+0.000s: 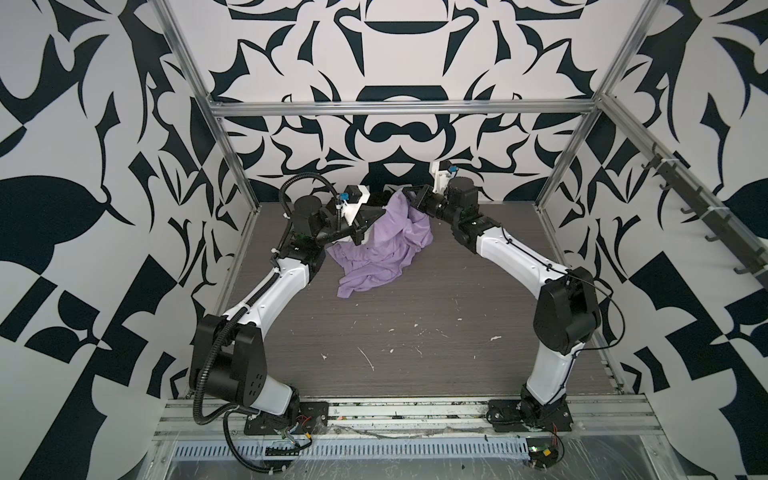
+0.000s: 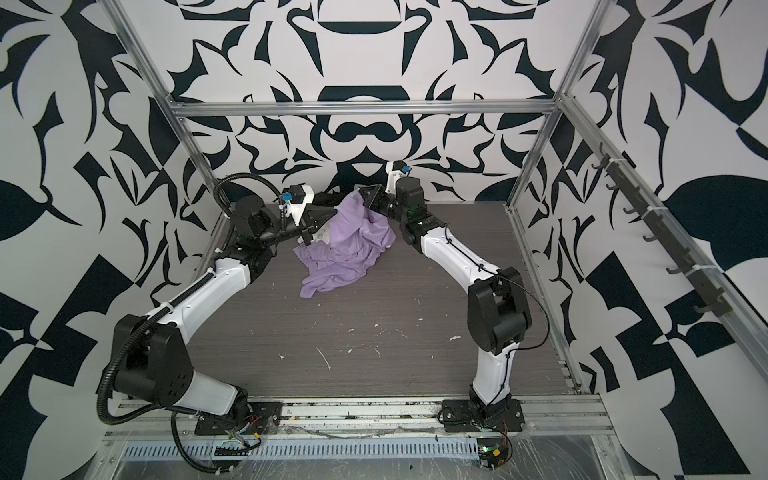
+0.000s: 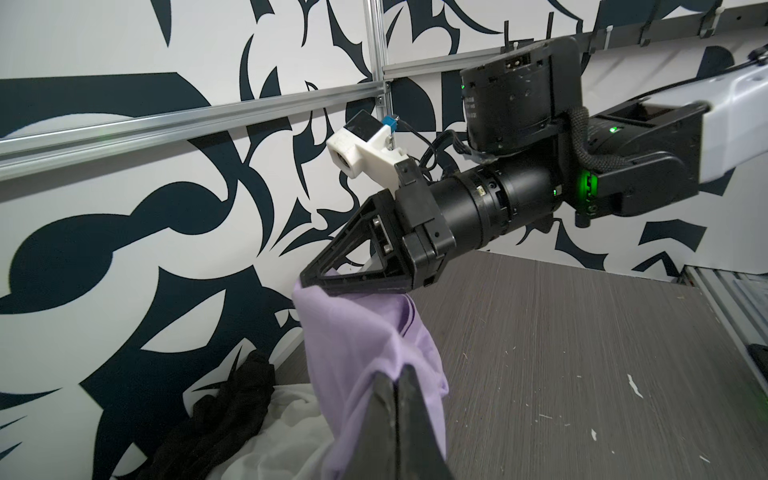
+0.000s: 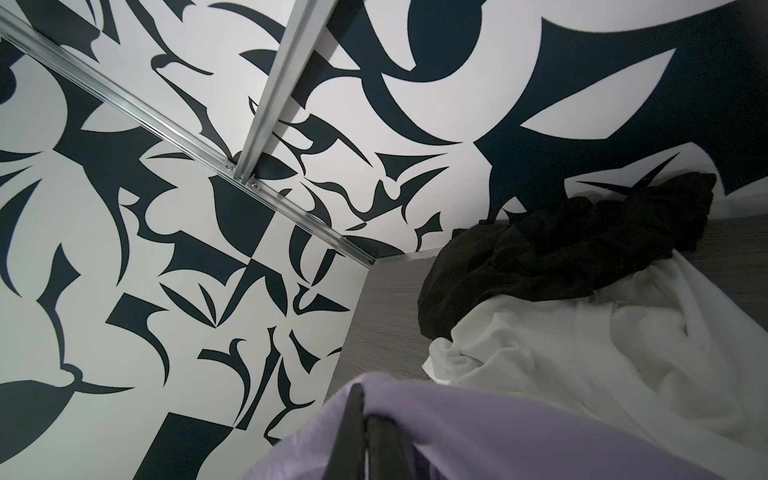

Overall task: Pick out a specific cloth from the pile
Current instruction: 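Raise the lavender cloth with both grippers, spreading it apart above the table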

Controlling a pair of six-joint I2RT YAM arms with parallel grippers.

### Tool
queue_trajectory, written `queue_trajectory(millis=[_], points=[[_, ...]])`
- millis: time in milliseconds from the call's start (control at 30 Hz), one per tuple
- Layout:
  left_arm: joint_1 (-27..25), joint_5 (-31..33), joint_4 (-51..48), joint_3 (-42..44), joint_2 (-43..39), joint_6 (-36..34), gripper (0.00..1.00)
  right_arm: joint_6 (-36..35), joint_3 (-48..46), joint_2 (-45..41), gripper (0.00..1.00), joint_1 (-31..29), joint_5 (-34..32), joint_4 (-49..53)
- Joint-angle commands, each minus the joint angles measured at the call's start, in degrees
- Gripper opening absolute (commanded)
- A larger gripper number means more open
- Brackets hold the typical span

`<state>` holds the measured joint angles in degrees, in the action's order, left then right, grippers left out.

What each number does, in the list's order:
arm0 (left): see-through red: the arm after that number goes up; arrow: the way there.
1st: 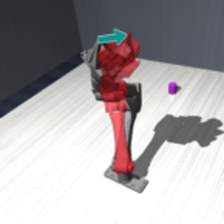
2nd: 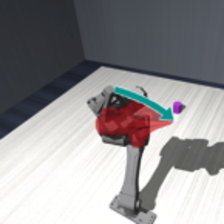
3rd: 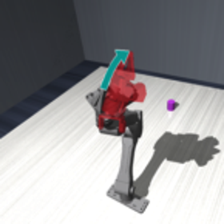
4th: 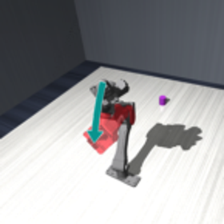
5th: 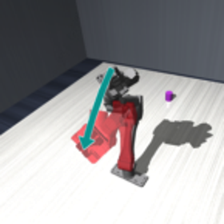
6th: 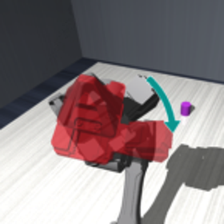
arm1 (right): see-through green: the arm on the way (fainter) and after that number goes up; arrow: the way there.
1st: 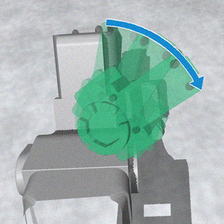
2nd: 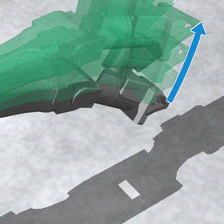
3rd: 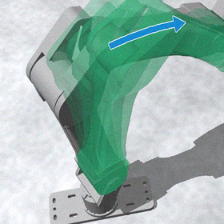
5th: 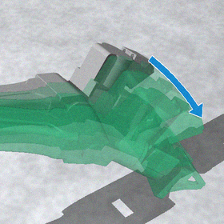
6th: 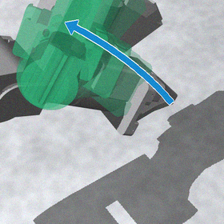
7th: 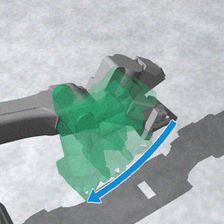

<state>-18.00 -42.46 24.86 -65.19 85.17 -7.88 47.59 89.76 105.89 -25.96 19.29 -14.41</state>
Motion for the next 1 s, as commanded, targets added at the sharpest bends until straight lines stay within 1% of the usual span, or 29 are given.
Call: queue_trajectory(millis=[0, 267, 767, 833, 967], points=[[-0.72, 0.46, -1.32, -1.56, -2.49, -2.46, 0.0, -1.25, 1.21, -4.02, 0.0, 0.29, -0.37, -2.72], [-0.9, 1.3, -3.11, -1.83, -3.67, -4.84, 0.0, -1.45, 1.3, -4.45, 0.0, 0.29, -0.38, -2.46], [-1.5, 2.82, -4.02, -4.39, -7.27, -4.61, 0.0, -2.98, 0.2, -8.34, 0.0, 0.29, -0.88, -1.5], [-1.89, 2.82, -4.88, -5.26, -7.81, -4.86, 0.0, -3.41, 0.24, -9.23, 0.0, 0.29, -1.01, -1.16], [-3.72, 3.73, -9.29, -7.68, -8.99, -8.05, 0.0, -3.97, 0.4, -10.87, 0.0, 0.29, -0.96, -0.8]])
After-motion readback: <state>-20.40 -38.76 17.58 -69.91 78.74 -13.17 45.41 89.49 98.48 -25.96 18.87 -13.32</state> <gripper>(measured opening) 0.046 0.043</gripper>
